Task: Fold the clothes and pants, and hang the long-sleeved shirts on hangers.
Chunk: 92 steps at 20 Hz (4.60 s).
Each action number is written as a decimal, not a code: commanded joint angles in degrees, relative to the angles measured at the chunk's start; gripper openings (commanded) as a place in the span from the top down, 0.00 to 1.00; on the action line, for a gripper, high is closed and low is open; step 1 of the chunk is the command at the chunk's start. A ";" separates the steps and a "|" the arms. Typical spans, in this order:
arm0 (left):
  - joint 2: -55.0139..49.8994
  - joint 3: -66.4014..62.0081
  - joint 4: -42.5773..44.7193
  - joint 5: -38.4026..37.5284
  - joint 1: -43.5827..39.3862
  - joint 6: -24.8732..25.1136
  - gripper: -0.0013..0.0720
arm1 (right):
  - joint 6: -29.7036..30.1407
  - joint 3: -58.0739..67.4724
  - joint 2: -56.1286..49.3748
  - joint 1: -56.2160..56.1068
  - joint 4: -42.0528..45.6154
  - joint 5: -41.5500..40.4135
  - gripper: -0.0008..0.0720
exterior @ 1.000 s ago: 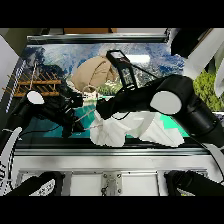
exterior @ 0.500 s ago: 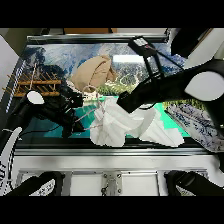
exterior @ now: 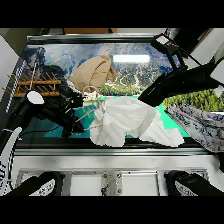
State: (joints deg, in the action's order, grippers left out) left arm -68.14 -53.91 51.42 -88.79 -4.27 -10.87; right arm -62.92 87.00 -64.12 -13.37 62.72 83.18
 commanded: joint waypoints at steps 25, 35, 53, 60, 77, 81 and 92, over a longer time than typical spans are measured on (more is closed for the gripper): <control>-0.02 0.02 -0.04 -1.20 0.02 0.00 0.96 | 59.98 -34.29 -11.17 17.33 -48.04 7.06 0.17; -0.02 0.02 -0.07 -1.20 0.02 0.00 0.96 | 59.95 -34.29 -11.17 16.76 -48.24 6.88 0.17; -0.02 0.02 -0.04 -1.20 0.02 -0.02 0.96 | 59.95 -34.29 -11.17 16.85 -48.43 6.86 0.18; -0.04 0.02 -0.02 -1.18 0.04 -0.02 0.96 | 59.98 -34.29 -11.17 16.85 -48.41 6.84 0.96; -0.02 0.00 0.09 1.88 0.09 -7.15 0.44 | 59.93 -34.27 -11.13 16.85 -48.50 5.60 0.97; 0.00 0.00 0.09 2.97 0.09 -10.78 0.44 | 59.89 -34.27 -11.13 16.85 -49.05 5.57 0.97; 0.11 -0.02 4.44 4.35 0.09 -17.70 0.44 | 59.52 -34.25 -11.10 16.85 -55.08 5.14 0.97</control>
State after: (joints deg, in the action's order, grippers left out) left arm -68.05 -53.93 54.68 -85.19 -4.19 -26.28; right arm -2.94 52.69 -75.29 3.53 10.55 88.60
